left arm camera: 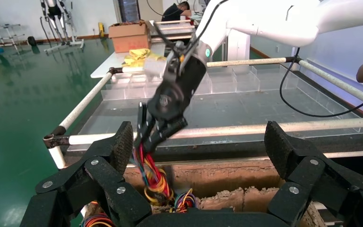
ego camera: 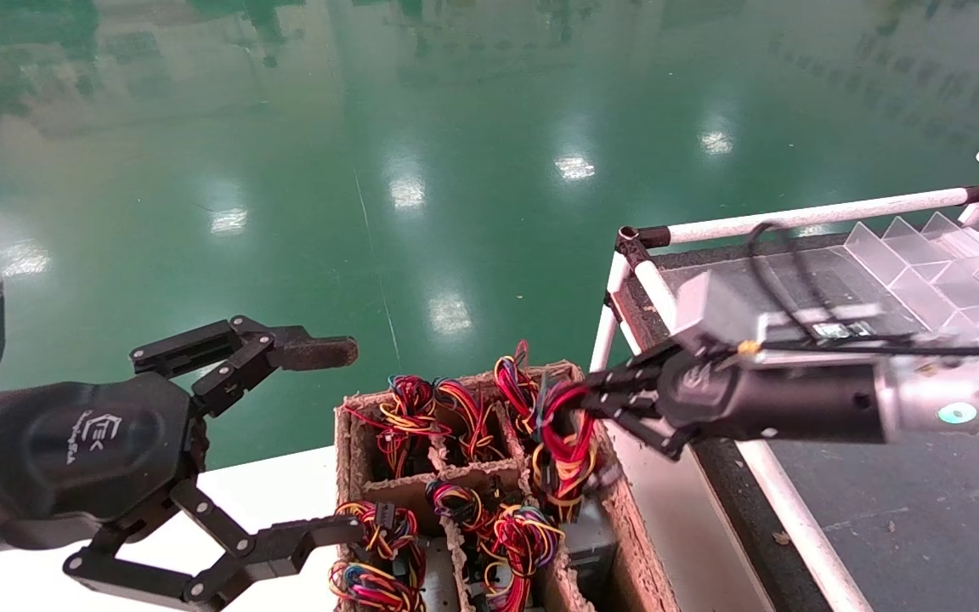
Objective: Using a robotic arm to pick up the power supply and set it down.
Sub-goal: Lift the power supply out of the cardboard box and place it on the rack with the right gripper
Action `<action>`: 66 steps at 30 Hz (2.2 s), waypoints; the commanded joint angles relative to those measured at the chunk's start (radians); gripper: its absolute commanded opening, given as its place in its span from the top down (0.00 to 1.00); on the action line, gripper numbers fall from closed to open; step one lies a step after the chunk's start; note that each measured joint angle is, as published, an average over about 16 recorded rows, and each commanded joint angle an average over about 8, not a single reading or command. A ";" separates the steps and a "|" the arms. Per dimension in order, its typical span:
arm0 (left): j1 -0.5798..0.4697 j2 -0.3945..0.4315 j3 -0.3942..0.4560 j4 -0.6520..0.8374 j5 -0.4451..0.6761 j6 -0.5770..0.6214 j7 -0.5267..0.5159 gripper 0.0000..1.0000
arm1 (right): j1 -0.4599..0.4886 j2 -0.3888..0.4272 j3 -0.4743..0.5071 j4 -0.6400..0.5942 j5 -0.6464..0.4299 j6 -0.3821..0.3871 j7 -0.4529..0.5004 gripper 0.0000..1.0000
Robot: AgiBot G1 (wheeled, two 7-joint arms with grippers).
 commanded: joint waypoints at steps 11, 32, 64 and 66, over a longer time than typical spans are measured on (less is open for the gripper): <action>0.000 0.000 0.000 0.000 0.000 0.000 0.000 0.00 | 0.022 0.113 0.149 0.058 0.187 0.017 -0.005 1.00; 0.000 0.000 0.000 0.000 0.000 0.000 0.000 0.00 | 0.195 0.018 0.160 -0.221 -0.008 0.389 -0.244 1.00; 0.000 0.000 0.000 0.000 0.000 0.000 0.000 0.00 | 0.374 -0.179 0.147 -0.748 -0.060 0.508 -0.540 1.00; 0.000 0.000 0.000 0.000 0.000 0.000 0.000 0.00 | 0.375 -0.186 0.148 -0.762 -0.057 0.511 -0.549 1.00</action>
